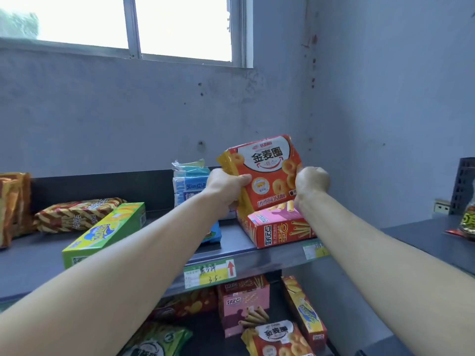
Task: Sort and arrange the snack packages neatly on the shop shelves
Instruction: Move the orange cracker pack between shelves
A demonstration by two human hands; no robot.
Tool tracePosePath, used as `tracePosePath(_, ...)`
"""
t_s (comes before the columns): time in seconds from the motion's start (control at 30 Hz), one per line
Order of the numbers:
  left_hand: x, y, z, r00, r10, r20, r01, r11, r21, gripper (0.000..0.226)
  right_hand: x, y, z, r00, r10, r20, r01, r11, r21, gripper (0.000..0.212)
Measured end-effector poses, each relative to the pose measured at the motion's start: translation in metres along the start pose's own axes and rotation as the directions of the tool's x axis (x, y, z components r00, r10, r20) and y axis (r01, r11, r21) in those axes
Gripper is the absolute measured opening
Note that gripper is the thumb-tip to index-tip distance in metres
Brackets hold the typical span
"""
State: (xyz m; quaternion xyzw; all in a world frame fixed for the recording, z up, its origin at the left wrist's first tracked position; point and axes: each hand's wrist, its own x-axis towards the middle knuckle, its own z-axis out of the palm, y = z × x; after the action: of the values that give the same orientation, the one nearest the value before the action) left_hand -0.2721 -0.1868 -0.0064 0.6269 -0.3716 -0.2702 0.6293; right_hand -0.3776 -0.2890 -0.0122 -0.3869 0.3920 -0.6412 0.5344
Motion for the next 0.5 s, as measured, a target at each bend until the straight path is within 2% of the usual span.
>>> tracePosePath(0.13,-0.003,0.009,-0.025,0.975,0.182,-0.128,-0.193,0.978,-0.077,0.017,-0.028,-0.010,0.016,0.986,-0.118,0.119,0.111,0.992,0.061,0.013)
tracePosePath(0.27,-0.006,0.022,-0.064,0.921,0.277,-0.272,-0.308,0.949,-0.075,0.006,-0.059,-0.012,0.053,0.920,-0.180,0.347,0.146,0.982,0.119,0.006)
tracePosePath(0.37,-0.010,0.022,-0.103,0.864,0.298,-0.405,-0.342,0.939,-0.040,0.007,-0.082,-0.002,0.092,0.852,-0.157,0.499,0.110,0.986,0.122,0.020)
tracePosePath(0.5,-0.025,0.013,-0.165,0.745,0.277,-0.607,-0.311,0.949,0.052,0.015,-0.126,0.024,0.143,0.741,-0.126,0.660,0.122,0.991,0.052,0.026)
